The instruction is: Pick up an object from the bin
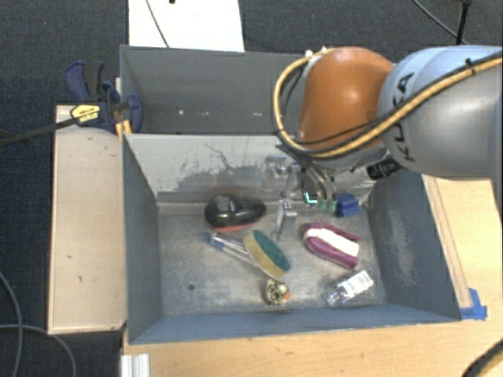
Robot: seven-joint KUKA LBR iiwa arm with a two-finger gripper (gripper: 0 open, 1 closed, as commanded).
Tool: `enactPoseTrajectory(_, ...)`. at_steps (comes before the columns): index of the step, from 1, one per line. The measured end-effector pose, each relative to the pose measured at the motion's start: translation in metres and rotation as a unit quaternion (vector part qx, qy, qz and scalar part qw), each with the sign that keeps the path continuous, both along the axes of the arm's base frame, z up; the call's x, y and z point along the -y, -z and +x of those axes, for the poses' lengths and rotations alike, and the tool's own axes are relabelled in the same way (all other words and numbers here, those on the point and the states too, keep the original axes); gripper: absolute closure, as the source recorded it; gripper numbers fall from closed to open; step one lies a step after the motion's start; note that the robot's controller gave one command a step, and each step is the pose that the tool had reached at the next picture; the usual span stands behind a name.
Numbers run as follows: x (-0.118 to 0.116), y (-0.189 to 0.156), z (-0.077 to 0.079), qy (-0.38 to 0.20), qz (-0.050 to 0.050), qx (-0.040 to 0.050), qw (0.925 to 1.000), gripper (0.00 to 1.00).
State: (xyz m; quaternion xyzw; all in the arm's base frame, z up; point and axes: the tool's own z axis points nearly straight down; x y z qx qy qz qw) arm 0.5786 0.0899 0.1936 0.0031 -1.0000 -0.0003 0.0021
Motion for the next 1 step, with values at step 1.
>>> enactPoseTrajectory(1, -0.0242, 0.0989, -0.029, -0.19, 0.001, 0.0005, 0.9818, 0.0)
